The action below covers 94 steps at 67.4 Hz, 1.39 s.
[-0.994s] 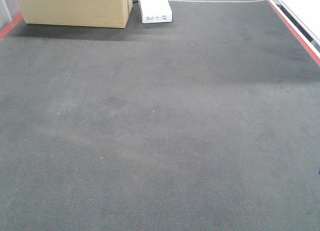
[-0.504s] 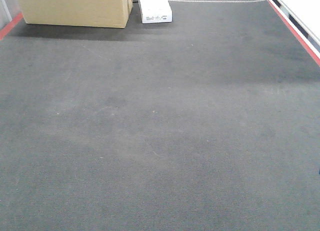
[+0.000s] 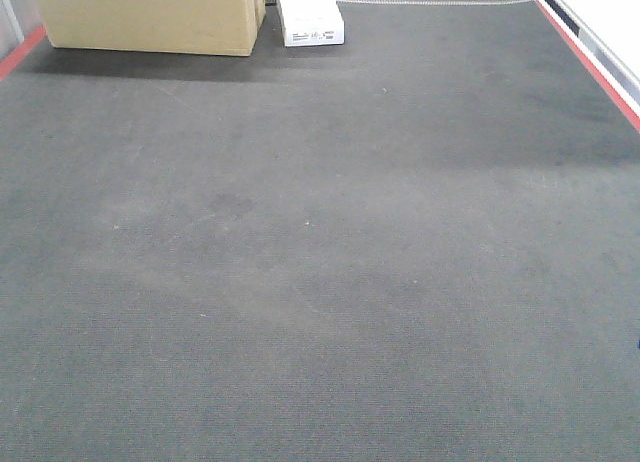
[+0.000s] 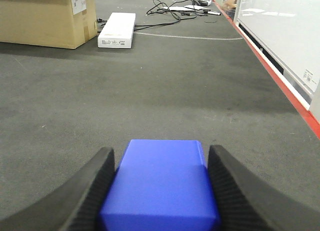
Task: Pour parts from conveyor to right shelf
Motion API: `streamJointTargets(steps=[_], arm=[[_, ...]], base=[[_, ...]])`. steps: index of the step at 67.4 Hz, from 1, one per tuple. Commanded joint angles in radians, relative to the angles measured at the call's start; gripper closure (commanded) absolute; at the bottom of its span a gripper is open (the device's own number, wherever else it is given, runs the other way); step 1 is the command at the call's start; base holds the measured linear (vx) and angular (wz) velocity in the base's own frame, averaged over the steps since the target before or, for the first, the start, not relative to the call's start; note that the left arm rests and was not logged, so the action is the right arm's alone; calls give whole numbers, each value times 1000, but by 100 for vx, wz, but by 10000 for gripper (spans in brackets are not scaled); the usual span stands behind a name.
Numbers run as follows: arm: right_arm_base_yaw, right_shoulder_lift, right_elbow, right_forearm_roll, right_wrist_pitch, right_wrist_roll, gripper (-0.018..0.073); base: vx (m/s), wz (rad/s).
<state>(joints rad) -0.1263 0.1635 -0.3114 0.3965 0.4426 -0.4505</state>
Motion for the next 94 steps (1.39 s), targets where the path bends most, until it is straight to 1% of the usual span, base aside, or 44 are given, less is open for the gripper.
streamJointTargets(steps=[1, 50, 94], arm=[[-4, 10, -27, 16, -83, -7, 565], [-4, 11, -27, 16, -82, -7, 565], [-4, 12, -27, 16, -82, -7, 565]], base=[[0, 0], [-3, 0], [-38, -16]])
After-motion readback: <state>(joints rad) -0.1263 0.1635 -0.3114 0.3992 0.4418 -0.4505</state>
